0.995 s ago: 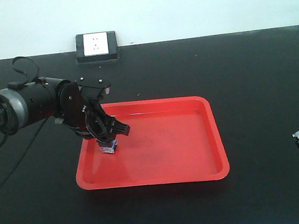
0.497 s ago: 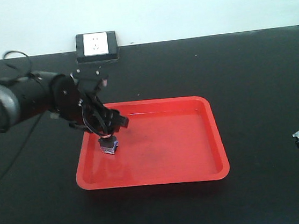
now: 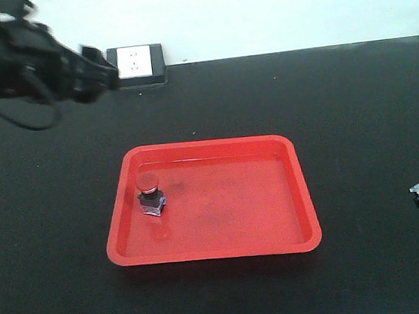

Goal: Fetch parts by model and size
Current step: 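Open the left gripper and withdraw the left arm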

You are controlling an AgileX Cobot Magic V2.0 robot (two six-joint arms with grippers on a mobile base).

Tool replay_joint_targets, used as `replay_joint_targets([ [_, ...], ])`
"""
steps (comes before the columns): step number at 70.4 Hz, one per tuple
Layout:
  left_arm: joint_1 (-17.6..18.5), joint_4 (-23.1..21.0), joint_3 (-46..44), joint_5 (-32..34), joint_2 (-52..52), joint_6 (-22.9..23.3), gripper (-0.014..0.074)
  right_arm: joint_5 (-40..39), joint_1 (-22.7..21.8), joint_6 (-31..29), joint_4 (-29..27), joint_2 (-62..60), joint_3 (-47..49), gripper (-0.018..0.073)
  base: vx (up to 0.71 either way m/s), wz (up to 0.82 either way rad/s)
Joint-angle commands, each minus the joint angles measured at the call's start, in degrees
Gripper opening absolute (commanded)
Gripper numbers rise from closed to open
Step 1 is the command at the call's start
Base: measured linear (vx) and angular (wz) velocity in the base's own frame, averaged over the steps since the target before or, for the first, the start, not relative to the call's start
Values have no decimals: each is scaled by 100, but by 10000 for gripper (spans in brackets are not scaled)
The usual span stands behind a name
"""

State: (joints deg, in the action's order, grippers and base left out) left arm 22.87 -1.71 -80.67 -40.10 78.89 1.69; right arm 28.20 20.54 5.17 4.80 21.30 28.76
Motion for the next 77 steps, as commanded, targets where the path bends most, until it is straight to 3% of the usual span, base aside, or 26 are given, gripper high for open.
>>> replay_joint_targets([
  [1, 19, 19, 142, 356, -815, -20, 464, -461, -21, -36, 58, 82, 165, -10, 0, 0],
  [48, 19, -9, 4226, 1434, -5509, -122, 464, -460, -21, -36, 58, 82, 165, -10, 0, 0],
  [77, 19, -11, 5500, 1455, -7121, -115, 464, -512, -21, -23, 4, 104, 165, -10, 0, 0],
])
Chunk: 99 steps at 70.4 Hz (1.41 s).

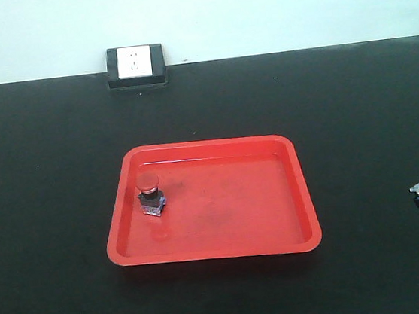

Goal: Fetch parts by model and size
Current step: 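Open the left gripper and withdraw the left arm, then lower the yellow-capped button into the tray with the right gripper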

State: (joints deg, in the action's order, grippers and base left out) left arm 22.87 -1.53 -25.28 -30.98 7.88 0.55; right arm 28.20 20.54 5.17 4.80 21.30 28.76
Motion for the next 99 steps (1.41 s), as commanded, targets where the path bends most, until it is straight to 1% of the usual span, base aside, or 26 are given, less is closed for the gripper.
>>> replay_joint_targets([
  [1, 19, -28, -28, 555, -27, -2, 464, -530, -21, -12, -12, 126, 165, -10, 0, 0],
  [9, 19, -28, -22, 585, -10, -2, 464, -791, -21, -16, -233, 540, 210, -10, 0, 0],
  [15, 19, -28, -22, 585, -10, -2, 464, -809, -21, -36, -283, 1105, 429, -10, 0, 0],
  [23, 19, -28, -22, 553, -12, -2, 464, -808, -21, -125, -283, 1902, 908, -8, 0, 0],
  [32, 19, -28, -22, 451, -12, -2, 464, -737, -21, -360, -331, 2724, 1497, -6, 0, 0],
  [40, 19, -28, -22, 449, -12, -2, 464, -648, -21, -340, -363, 3517, 1994, -5, 0, 0],
  [48, 19, -28, -22, 449, -12, -2, 464, -639, -21, -255, -401, 4277, 2426, -2, 0, 0],
  [62, 19, -28, -22, 449, -12, -2, 464, -617, -21, 390, -349, 5674, 3066, 1, 0, 0],
  [77, 19, -28, -22, 449, -12, -2, 464, -630, -21, 703, -350, 6915, 3616, 5, 0, 0],
  [86, 19, -28, -22, 449, -12, -2, 464, -632, -21, 703, -355, 7352, 3887, 8, 0, 0],
  [99, 19, -28, -22, 449, -12, -2, 464, -639, -21, 692, -343, 7773, 4013, 12, 0, 0],
])
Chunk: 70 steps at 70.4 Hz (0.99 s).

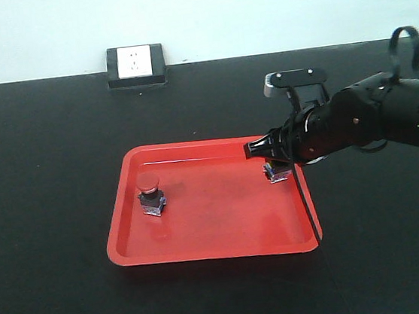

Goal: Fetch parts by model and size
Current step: 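Lower the yellow-capped button into the tray with the right gripper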

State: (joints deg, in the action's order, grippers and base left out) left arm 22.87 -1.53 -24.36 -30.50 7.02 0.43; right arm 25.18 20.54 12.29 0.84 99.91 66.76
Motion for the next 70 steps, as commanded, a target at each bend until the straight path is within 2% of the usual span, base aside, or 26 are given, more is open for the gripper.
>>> replay_joint_targets([
  [1, 19, -28, -115, 401, 74, 11, 464, -338, -21, -20, 60, -68, 213, 13, 0, 0],
  [22, 19, -28, -115, 401, 74, 11, 464, -352, -21, -20, 77, 290, 213, 95, 0, 0],
  [45, 19, -28, -114, 408, 74, 11, 464, -245, -21, -20, 76, 343, 213, 410, 0, 0],
  [53, 19, -28, -114, 408, 74, 11, 464, -187, -21, -20, 170, 343, 213, 485, 0, 0],
  [70, 19, -28, -114, 408, 74, 11, 464, -28, -21, -20, 252, -141, 213, 509, 0, 0],
])
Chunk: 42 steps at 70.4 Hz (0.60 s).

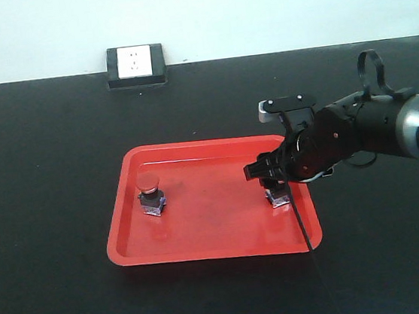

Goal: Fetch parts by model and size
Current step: 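Lower the yellow-capped button into the tray with the right gripper, then open the right gripper and withdraw the right arm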

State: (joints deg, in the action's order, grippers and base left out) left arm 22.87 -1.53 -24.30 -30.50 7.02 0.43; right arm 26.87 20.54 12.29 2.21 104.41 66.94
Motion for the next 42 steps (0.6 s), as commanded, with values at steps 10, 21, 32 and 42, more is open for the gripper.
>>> replay_joint_targets([
  [10, 19, -28, -120, 408, 74, 11, 464, -176, -21, -20, 457, -1317, 195, 509, 0, 0],
  [21, 19, -28, -120, 408, 74, 11, 464, 68, -21, -20, 711, -2282, 183, 509, 0, 0],
  [32, 19, -28, -120, 408, 74, 11, 464, 469, -21, -80, 837, -3158, 167, 508, 0, 0],
  [42, 19, -23, -120, 413, 74, 6, 464, 782, -21, -362, 783, -3820, 167, 508, 0, 0],
])
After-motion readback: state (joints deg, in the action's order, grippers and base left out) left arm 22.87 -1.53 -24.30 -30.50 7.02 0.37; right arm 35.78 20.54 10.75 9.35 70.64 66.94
